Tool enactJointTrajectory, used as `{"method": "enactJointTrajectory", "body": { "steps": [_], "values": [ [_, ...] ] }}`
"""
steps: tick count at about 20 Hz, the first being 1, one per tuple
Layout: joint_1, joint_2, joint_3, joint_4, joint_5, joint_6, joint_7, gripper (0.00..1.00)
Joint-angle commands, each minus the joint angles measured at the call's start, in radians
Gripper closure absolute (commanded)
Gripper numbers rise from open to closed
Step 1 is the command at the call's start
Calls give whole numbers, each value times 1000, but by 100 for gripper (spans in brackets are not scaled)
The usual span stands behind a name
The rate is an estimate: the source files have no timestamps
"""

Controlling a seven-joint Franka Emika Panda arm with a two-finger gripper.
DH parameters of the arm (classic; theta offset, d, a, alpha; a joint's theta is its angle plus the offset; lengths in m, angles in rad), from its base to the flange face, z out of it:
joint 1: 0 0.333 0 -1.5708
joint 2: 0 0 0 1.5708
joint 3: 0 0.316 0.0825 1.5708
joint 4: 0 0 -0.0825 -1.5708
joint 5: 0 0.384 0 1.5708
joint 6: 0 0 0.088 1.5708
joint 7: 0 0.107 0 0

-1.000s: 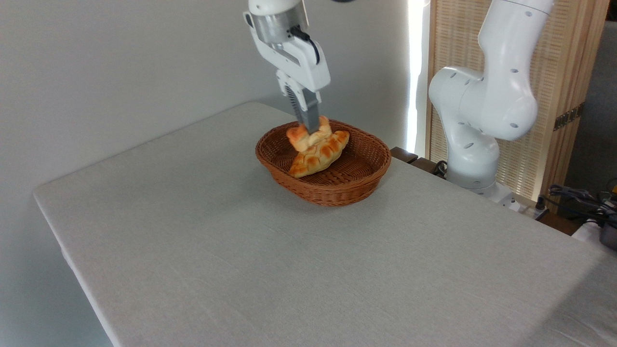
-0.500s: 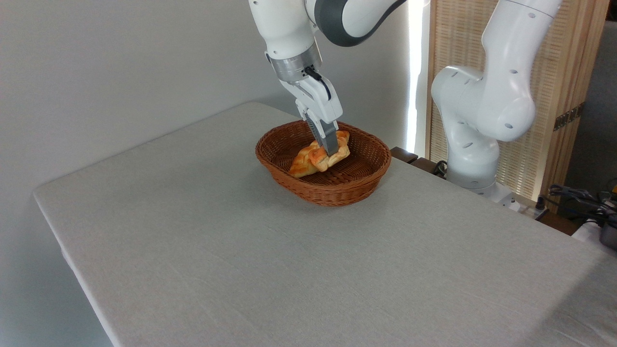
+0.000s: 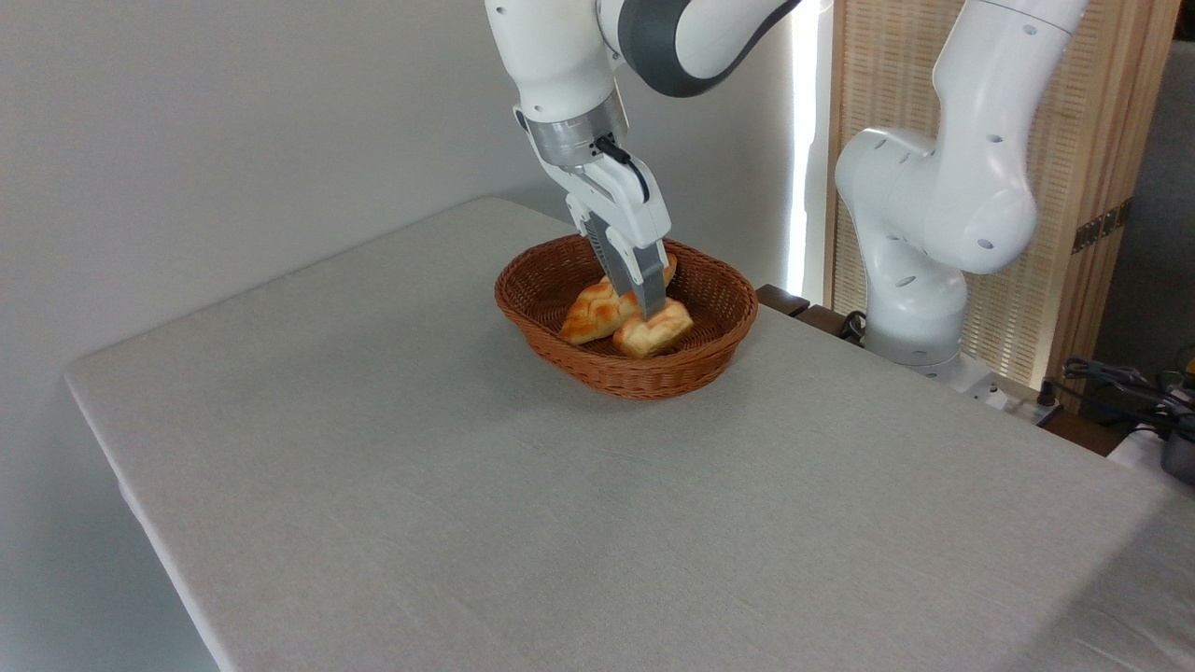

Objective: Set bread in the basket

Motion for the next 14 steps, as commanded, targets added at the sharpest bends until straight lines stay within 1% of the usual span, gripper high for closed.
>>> {"method": "enactJointTrajectory", "body": {
  "steps": [1, 3, 7, 10, 13, 14],
  "values": [
    [-6, 5, 12, 6, 12, 10, 21, 0],
    [-5, 5, 12, 13, 12, 4, 20, 0],
    [0, 20, 12, 84, 12, -19, 17, 0],
    [6, 69, 13, 220, 12, -56, 17, 0],
    [7, 129, 53, 381, 13, -64, 18, 0],
    [17, 141, 53, 409, 15, -65, 20, 0]
  ]
}}
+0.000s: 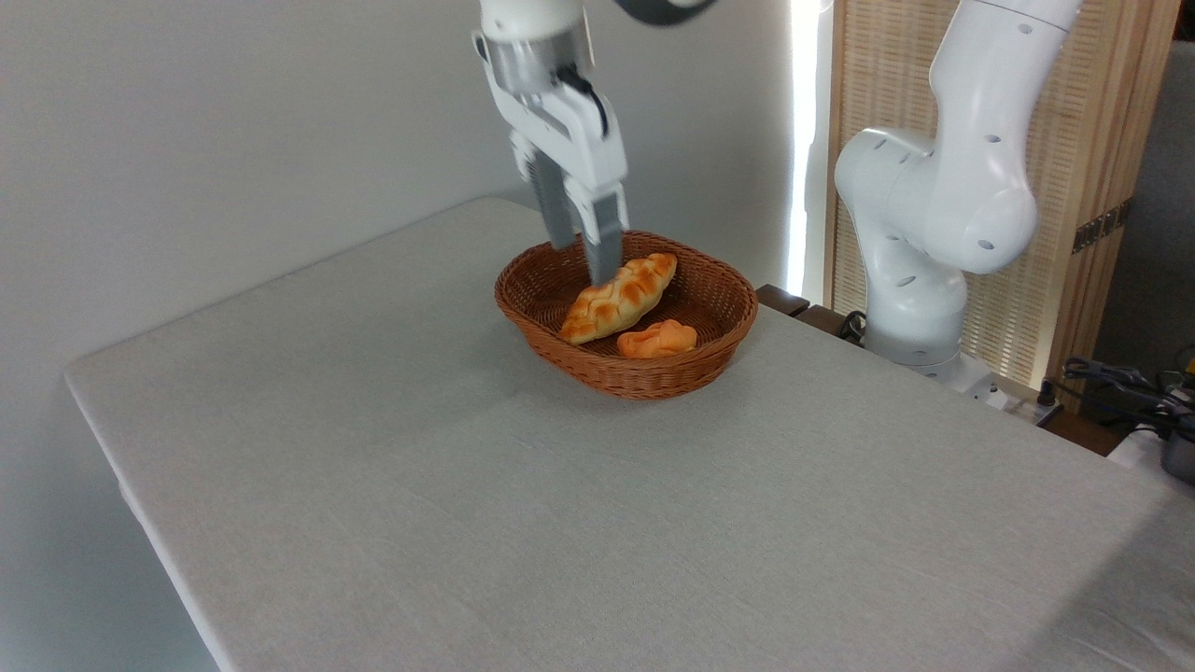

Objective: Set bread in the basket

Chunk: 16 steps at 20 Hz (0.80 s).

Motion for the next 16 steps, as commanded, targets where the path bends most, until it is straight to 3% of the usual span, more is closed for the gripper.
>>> {"method": "enactJointTrajectory", "body": {
  "steps": [1, 4, 9, 10, 16],
  "values": [
    [62, 124, 31, 239, 24, -48, 35, 0],
    [175, 196, -7, 338, 32, -39, 122, 0],
    [326, 386, -122, 514, 34, -36, 81, 0],
    [343, 404, -141, 542, 35, -34, 67, 0],
    [340, 435, -138, 579, 37, -43, 64, 0]
  ]
}}
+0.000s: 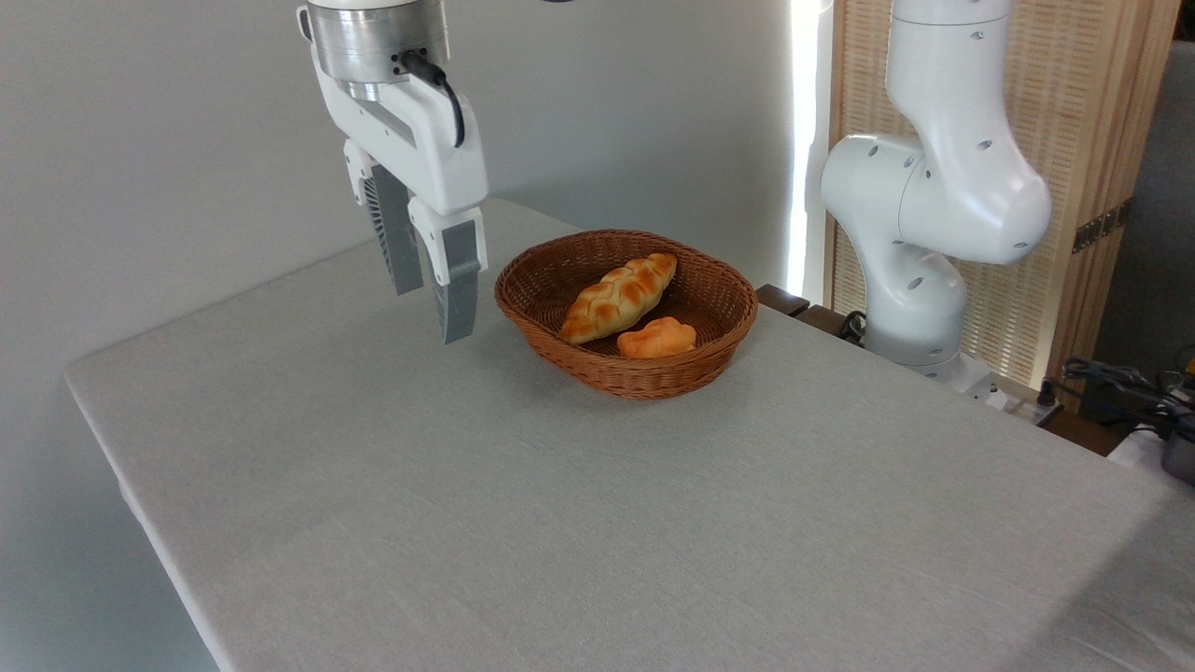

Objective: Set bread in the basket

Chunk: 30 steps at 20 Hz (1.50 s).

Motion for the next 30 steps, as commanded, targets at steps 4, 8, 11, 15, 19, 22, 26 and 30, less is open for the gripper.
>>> {"method": "enactJointTrajectory", "body": {
  "steps": [4, 8, 11, 15, 19, 22, 26, 30],
  "values": [
    [8, 10, -12, 36, 10, -37, -18, 0],
    [-87, 17, 65, 37, 60, -40, -90, 0],
    [-102, 30, 83, 45, 74, -40, -84, 0],
    [-156, 56, 186, 119, 73, -42, -76, 0],
    [-155, 57, 186, 120, 74, -42, -76, 0],
    [-150, 57, 183, 120, 76, -45, -73, 0],
    [-149, 56, 178, 120, 77, -109, -18, 0],
    [-149, 56, 175, 120, 114, -120, -16, 0]
  ]
}}
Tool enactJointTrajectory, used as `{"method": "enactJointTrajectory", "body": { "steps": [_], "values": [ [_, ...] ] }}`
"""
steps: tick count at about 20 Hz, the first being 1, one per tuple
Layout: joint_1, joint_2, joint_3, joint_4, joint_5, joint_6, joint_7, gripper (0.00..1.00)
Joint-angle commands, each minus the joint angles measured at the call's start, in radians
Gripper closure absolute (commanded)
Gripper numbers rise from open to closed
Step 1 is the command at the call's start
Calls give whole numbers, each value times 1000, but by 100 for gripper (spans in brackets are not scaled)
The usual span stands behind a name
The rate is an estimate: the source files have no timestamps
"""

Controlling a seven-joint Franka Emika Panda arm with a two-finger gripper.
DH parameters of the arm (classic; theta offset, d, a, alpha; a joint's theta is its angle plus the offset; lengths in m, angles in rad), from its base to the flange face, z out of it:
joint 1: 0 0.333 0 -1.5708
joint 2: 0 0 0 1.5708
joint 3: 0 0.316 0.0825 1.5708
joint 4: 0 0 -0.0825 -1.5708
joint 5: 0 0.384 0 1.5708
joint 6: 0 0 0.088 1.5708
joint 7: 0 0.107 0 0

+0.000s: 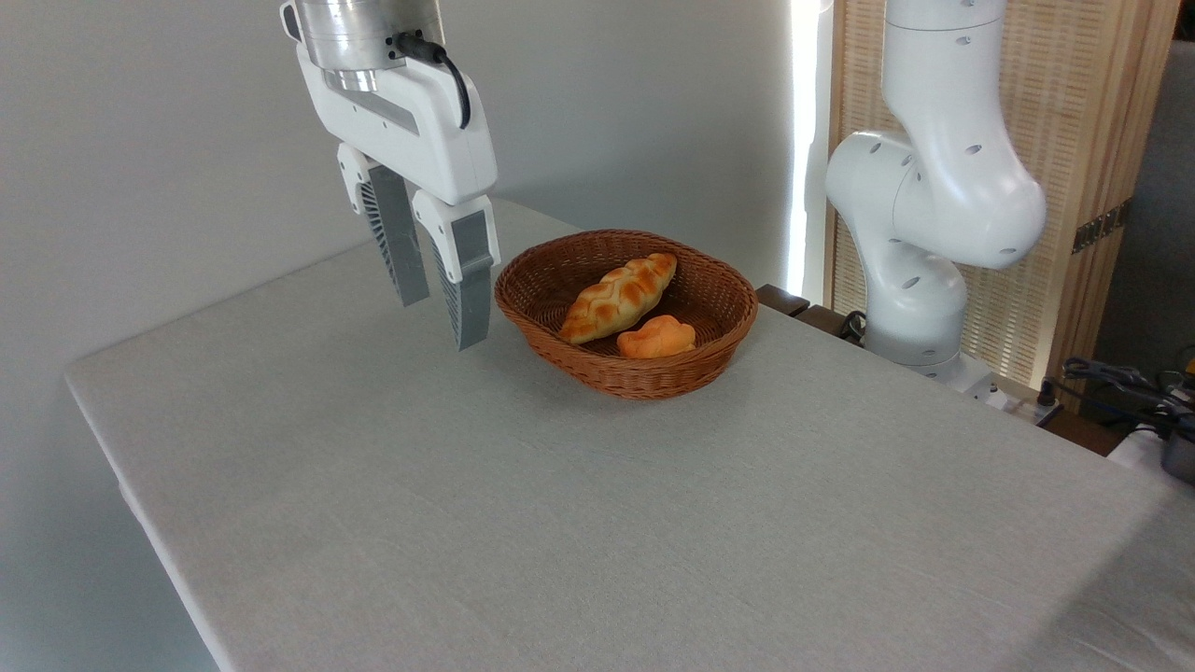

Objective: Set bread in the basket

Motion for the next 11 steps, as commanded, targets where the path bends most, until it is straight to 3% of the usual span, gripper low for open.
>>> {"method": "enactJointTrajectory", "body": {
  "steps": [1, 11],
  "values": [
    [-9, 14, 6, 30, 38, -35, 18, 0],
    [-9, 13, 15, 30, 37, -35, 0, 0]
  ]
}}
